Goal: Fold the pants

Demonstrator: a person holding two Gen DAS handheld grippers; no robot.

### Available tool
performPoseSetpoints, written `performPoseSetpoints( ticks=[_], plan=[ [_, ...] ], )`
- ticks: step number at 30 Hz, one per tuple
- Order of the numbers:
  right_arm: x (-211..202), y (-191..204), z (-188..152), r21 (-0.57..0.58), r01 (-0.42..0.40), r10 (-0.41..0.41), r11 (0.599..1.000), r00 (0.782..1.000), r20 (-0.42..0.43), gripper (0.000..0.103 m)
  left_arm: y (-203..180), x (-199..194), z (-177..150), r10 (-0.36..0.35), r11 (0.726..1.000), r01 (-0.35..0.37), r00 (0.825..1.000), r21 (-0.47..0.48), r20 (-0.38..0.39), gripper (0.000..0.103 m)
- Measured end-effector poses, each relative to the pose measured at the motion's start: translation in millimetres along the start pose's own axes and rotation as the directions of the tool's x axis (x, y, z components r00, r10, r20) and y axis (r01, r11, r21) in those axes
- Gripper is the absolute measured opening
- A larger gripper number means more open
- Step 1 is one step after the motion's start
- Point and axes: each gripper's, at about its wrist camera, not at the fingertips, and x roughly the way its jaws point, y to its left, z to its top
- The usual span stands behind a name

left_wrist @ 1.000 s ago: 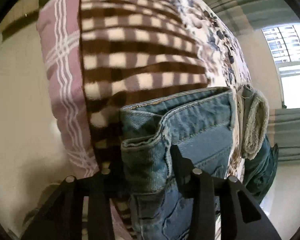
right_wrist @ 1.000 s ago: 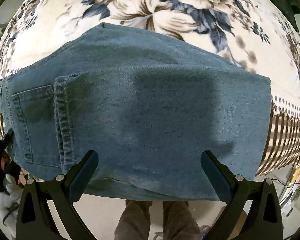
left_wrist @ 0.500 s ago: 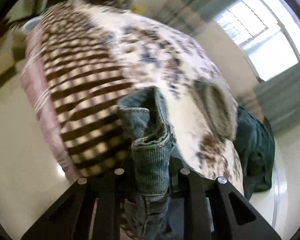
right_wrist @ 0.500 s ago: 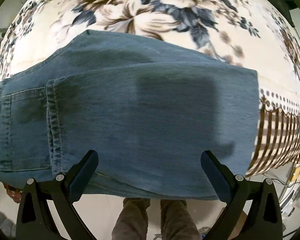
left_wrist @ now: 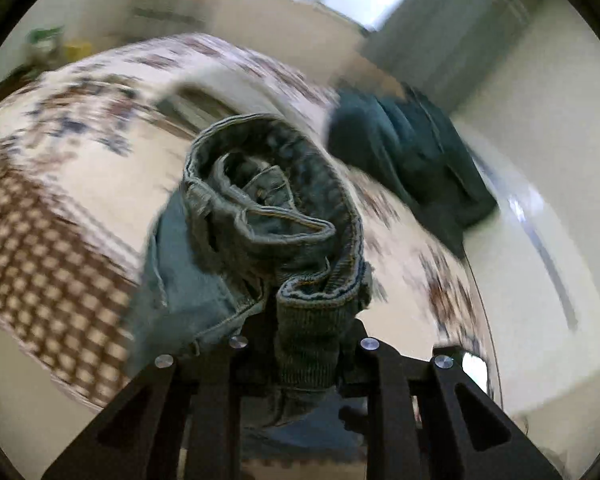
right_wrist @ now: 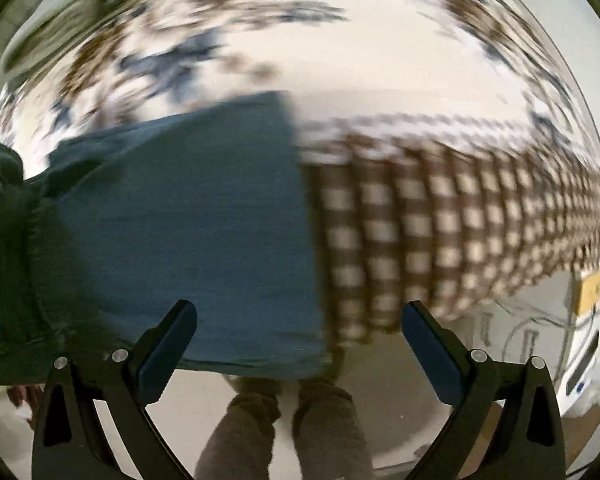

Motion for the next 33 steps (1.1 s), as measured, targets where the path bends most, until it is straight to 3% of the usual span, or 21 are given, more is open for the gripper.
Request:
performPoseSetpoints(
  ticks=[3, 5, 7, 9, 10, 11, 12, 13, 15, 17, 19, 22, 24, 25, 26, 27, 28, 30, 33],
  plan=[
    [5.9, -57.8, -1.7, 0.061, 0.001, 0.001, 0.998, 1.000, -0.026, 0.103, -42.1, 40.7, -36.3, -0.018, 0.991, 0.032, 0.994, 0.133, -0.107, 0.017],
    [7.8, -86.1, -0.1, 0.087, 0.000, 0.003, 0.996, 0.999, -0.032, 0.103, -67.5, 71.0, -63.3, 0.007, 0.969, 0.039, 0.983, 0.243, -0.186, 0.017],
    [7.3, -109.3, 8.2, 0.109, -0.020, 0.023, 0.994, 0.999, -0.029, 0.103, -81.9, 100.0, -87.0, 0.033, 0.953, 0.054, 0.959, 0.298, -0.281, 0.017],
    [3.2, -131.2, 18.6, 0.139, -0.079, 0.080, 0.987, 0.997, -0.006, 0.103, -95.5, 121.8, -106.0, 0.128, 0.930, 0.016, 0.923, 0.368, -0.363, 0.021],
    [1.1, -138.5, 22.5, 0.150, -0.113, 0.114, 0.982, 0.993, 0.004, 0.103, -100.0, 125.6, -110.4, 0.145, 0.925, 0.017, 0.908, 0.380, -0.393, 0.027],
    [-0.9, -142.5, 25.5, 0.159, -0.143, 0.143, 0.977, 0.990, 0.013, 0.103, -101.7, 123.7, -111.4, 0.139, 0.928, 0.023, 0.906, 0.373, -0.401, 0.031],
    [-3.9, -147.6, 28.7, 0.170, -0.189, 0.187, 0.967, 0.982, 0.024, 0.103, -102.6, 120.4, -110.2, 0.115, 0.936, 0.044, 0.899, 0.350, -0.422, 0.042],
    [-6.0, -150.8, 32.4, 0.177, -0.242, 0.241, 0.954, 0.970, 0.030, 0.103, -106.6, 116.3, -110.2, 0.102, 0.939, 0.062, 0.888, 0.338, -0.448, 0.062],
    [-11.1, -144.9, 49.2, 0.168, -0.329, 0.328, 0.929, 0.944, 0.032, 0.103, -116.2, 103.1, -107.0, 0.094, 0.940, 0.081, 0.873, 0.331, -0.479, 0.080],
    [-10.8, -119.1, 58.5, 0.140, -0.416, 0.417, 0.899, 0.909, 0.024, 0.103, -111.5, 80.9, -93.6, 0.077, 0.953, 0.073, 0.881, 0.295, -0.467, 0.080],
    [-10.2, -94.2, 66.5, 0.088, -0.467, 0.467, 0.880, 0.884, 0.014, 0.103, -100.3, 66.8, -86.5, 0.108, 0.960, 0.021, 0.893, 0.279, -0.436, 0.080],
    [8.5, -46.2, 78.9, 0.046, -0.529, 0.530, 0.847, 0.847, -0.031, 0.103, -53.9, 47.8, -57.6, 0.192, 0.970, -0.119, 0.911, 0.212, -0.366, 0.080],
    [26.9, -25.5, 86.7, 0.052, -0.567, 0.570, 0.822, 0.818, -0.082, 0.103, -16.6, 40.6, -40.0, 0.272, 0.960, -0.230, 0.905, 0.163, -0.327, 0.080],
    [37.3, -15.9, 87.0, 0.054, -0.565, 0.567, 0.823, 0.816, -0.110, 0.101, 3.2, 39.0, -31.1, 0.308, 0.951, -0.279, 0.899, 0.135, -0.310, 0.080],
    [43.2, -8.1, 87.2, 0.044, -0.518, 0.520, 0.854, 0.846, -0.121, 0.092, 17.4, 40.1, -25.4, 0.336, 0.942, -0.314, 0.891, 0.122, -0.306, 0.080],
    [45.8, -3.8, 86.1, 0.033, -0.491, 0.491, 0.871, 0.864, -0.106, 0.055, 32.2, 41.5, -19.8, 0.371, 0.929, -0.356, 0.878, 0.106, -0.303, 0.080],
    [45.5, -1.1, 83.2, 0.029, -0.476, 0.477, 0.879, 0.874, -0.094, 0.031, 48.1, 42.9, -13.6, 0.394, 0.918, -0.388, 0.870, 0.079, -0.297, 0.080],
    [32.2, 3.1, 74.8, -0.020, -0.447, 0.445, 0.894, 0.894, -0.053, 0.027, 66.2, 48.1, -5.0, 0.418, 0.905, -0.423, 0.860, 0.050, -0.292, 0.080],
    [5.4, -11.7, 61.9, -0.015, -0.445, 0.445, 0.896, 0.896, 0.001, 0.026, 85.0, 61.6, 5.5, 0.414, 0.901, -0.433, 0.859, 0.005, -0.302, 0.080]
  ],
)
